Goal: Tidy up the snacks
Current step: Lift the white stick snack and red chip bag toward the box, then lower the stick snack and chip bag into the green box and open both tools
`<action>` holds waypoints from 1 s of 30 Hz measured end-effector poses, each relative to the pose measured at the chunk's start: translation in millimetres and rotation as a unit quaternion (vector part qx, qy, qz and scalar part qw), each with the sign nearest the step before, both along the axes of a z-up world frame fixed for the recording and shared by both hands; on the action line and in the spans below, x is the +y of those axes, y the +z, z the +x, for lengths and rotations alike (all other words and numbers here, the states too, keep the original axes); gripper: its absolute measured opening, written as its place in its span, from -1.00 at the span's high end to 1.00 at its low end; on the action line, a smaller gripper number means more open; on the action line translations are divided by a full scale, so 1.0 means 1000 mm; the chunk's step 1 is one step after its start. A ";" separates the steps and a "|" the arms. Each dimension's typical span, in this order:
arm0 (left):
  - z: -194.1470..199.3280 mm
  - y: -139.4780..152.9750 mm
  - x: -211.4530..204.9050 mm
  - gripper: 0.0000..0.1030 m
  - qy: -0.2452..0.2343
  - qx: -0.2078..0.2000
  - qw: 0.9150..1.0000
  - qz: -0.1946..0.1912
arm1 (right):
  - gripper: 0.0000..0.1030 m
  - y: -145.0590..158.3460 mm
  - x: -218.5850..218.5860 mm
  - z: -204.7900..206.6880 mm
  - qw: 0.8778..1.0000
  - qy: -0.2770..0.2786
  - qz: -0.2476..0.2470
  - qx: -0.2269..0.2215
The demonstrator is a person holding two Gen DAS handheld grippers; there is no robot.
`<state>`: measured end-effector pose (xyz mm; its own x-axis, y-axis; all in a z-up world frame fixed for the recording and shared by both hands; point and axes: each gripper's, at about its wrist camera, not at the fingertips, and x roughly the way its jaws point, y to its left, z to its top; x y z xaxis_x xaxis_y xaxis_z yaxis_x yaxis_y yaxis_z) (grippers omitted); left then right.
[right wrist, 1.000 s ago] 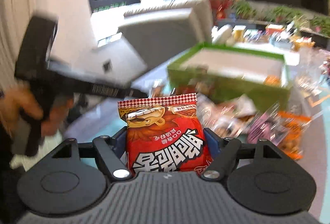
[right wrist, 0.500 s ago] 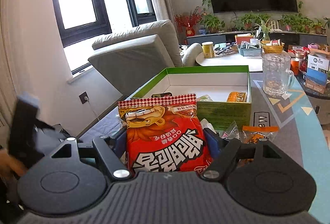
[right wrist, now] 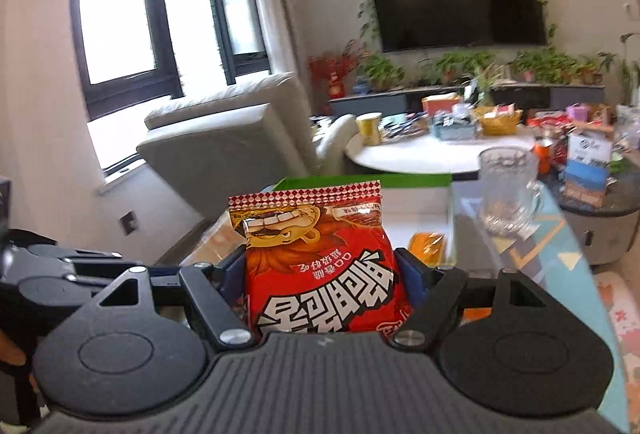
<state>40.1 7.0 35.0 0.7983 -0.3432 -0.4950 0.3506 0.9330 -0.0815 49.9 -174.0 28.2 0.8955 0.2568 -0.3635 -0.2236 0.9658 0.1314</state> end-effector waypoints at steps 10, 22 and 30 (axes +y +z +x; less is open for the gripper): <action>0.054 0.023 -0.020 0.62 0.024 -0.050 0.998 -0.018 | -0.32 0.004 -0.005 0.031 0.999 -0.038 -0.010 -0.003; 0.100 0.005 -0.024 0.62 0.054 -0.030 0.997 -0.052 | -0.32 -0.003 -0.010 0.074 0.997 -0.066 0.010 0.025; 0.124 -0.006 -0.030 0.61 0.059 -0.020 0.997 -0.046 | -0.32 -0.012 -0.007 0.098 0.996 -0.076 0.009 0.047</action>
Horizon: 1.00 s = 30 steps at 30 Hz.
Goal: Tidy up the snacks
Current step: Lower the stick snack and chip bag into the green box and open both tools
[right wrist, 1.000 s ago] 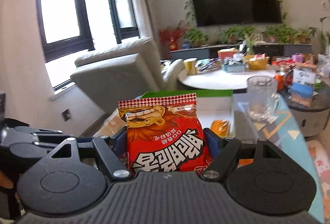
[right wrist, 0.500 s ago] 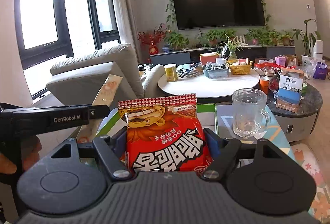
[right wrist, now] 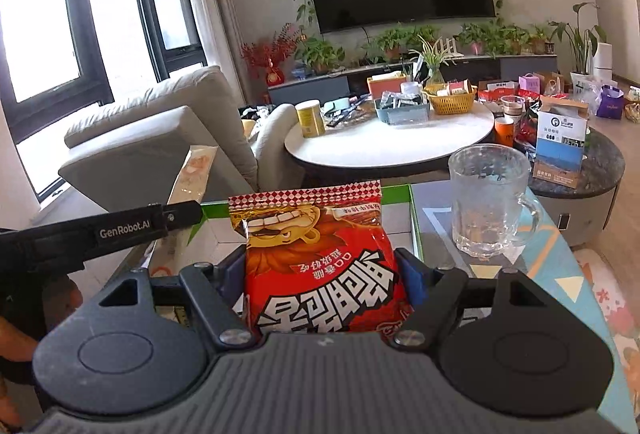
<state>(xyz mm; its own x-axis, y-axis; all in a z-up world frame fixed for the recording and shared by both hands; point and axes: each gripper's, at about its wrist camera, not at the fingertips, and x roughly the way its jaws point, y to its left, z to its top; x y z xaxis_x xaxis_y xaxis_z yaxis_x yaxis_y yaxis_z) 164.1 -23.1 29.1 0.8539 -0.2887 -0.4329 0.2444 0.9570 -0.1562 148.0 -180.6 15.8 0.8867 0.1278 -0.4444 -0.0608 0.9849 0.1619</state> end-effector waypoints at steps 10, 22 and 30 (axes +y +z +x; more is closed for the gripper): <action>0.027 -0.026 -0.002 0.60 -0.012 0.048 0.998 0.024 | -0.32 -0.008 0.004 0.023 1.000 -0.018 -0.013 0.008; 0.008 -0.035 -0.003 0.33 -0.043 0.063 0.995 0.062 | -0.32 -0.026 0.010 0.022 0.998 -0.020 -0.027 0.057; -0.022 -0.021 0.014 0.24 -0.044 0.051 0.997 0.035 | -0.32 -0.012 0.009 -0.003 0.999 -0.027 -0.034 0.031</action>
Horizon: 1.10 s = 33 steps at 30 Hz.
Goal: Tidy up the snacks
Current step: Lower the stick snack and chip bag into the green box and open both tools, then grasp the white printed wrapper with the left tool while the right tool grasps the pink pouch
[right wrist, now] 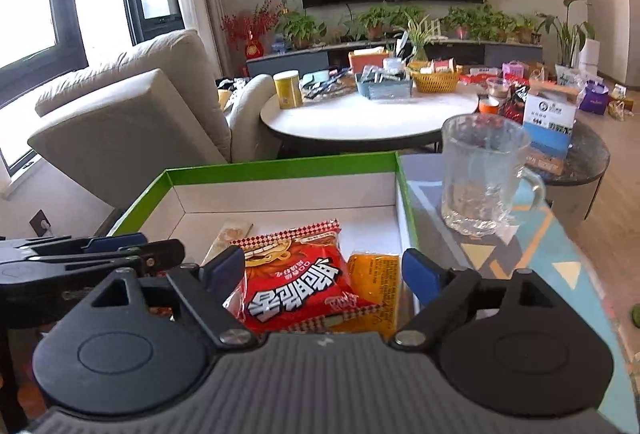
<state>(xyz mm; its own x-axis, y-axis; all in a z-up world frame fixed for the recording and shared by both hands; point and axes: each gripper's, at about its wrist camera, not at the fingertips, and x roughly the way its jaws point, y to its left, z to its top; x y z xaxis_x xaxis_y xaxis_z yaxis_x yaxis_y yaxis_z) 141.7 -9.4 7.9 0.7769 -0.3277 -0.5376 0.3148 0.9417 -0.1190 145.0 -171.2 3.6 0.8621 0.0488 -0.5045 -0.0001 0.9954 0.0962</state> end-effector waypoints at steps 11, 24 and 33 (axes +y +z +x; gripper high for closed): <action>-0.044 -0.009 -0.037 0.21 -0.133 0.020 0.990 0.031 | -0.33 -0.006 -0.034 -0.034 0.999 -0.051 -0.009 -0.002; -0.085 -0.046 -0.029 0.21 -0.156 0.094 0.979 0.096 | -0.33 -0.028 -0.050 -0.058 0.997 -0.056 0.024 0.040; -0.100 -0.052 0.012 0.21 -0.122 0.141 0.981 0.058 | -0.33 -0.034 -0.048 -0.077 0.998 -0.036 0.019 0.043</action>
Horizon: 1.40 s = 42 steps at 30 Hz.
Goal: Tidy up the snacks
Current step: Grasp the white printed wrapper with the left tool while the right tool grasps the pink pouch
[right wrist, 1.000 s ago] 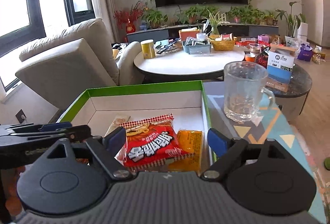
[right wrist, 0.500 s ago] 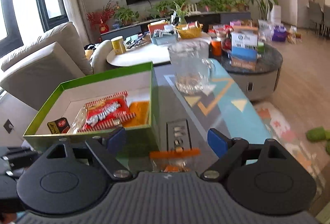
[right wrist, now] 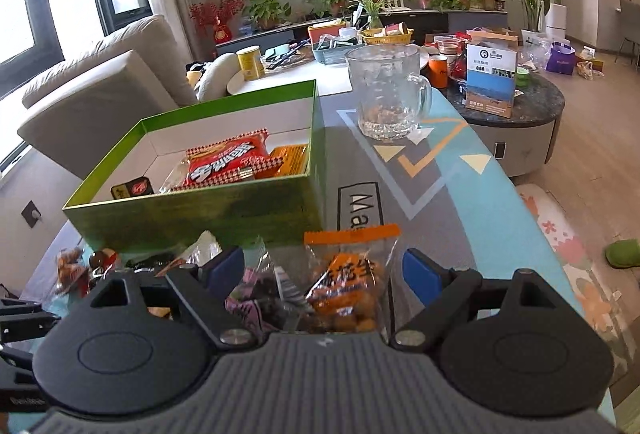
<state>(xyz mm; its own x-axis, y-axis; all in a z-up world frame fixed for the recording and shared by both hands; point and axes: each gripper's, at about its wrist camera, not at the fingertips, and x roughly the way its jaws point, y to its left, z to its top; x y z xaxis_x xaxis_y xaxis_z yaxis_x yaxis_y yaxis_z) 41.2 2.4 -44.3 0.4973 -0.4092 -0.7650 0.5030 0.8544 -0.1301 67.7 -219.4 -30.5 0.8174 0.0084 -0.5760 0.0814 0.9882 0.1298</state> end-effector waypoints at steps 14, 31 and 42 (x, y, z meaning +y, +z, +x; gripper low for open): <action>-0.034 0.011 0.013 -0.13 -0.017 -0.008 1.000 -0.014 | -0.33 0.004 0.002 -0.018 1.000 0.003 0.001 -0.007; -0.046 0.008 -0.005 -0.32 -0.063 0.010 0.998 0.000 | -0.33 -0.015 0.039 -0.020 0.993 0.085 -0.087 0.009; -0.049 -0.002 -0.022 -0.47 -0.072 -0.004 0.997 0.039 | -0.33 -0.020 0.042 -0.016 0.992 0.079 -0.093 0.022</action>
<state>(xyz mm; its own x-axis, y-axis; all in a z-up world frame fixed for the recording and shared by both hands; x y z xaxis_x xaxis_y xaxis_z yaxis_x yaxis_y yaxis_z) -8.1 -19.1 -46.3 0.4446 -0.4152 -0.7937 0.6214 0.7812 -0.0606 51.9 -177.2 -50.1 0.7885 0.0238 -0.6146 -0.0746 0.9956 -0.0571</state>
